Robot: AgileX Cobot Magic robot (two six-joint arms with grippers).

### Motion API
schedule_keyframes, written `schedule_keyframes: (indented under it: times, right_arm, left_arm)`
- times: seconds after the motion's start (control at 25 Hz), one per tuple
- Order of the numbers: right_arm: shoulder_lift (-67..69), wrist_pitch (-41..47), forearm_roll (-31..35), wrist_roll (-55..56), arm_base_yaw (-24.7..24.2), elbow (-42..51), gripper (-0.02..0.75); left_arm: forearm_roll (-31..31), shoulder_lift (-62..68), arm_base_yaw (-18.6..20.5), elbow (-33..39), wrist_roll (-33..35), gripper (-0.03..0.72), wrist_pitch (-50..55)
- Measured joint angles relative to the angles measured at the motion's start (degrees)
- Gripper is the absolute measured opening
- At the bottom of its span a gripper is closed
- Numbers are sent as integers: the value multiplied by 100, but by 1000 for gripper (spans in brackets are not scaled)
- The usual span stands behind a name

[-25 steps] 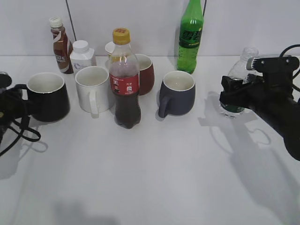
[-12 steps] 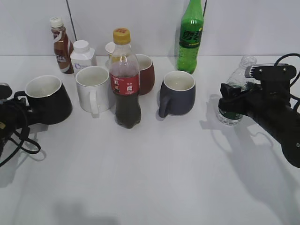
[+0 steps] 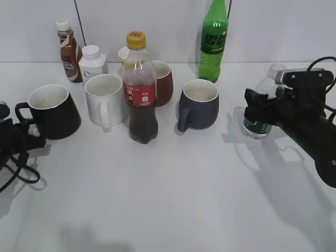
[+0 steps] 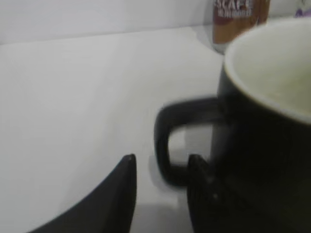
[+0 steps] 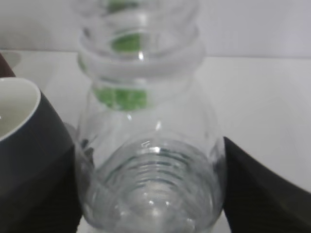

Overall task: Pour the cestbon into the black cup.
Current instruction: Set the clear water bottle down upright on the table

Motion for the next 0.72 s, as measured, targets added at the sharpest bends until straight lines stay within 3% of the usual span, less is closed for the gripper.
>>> schedule_keyframes:
  times: [0.44, 0.72]
  right_arm:
    - [-568, -223, -24, -214, 0, 0, 614]
    - [-1728, 620, -36, -419, 0, 0, 614]
  left_arm:
    - [-107, -536, -39, 678, 6, 418, 167]
    - [-101, -1177, -577, 1415, -333, 445, 237]
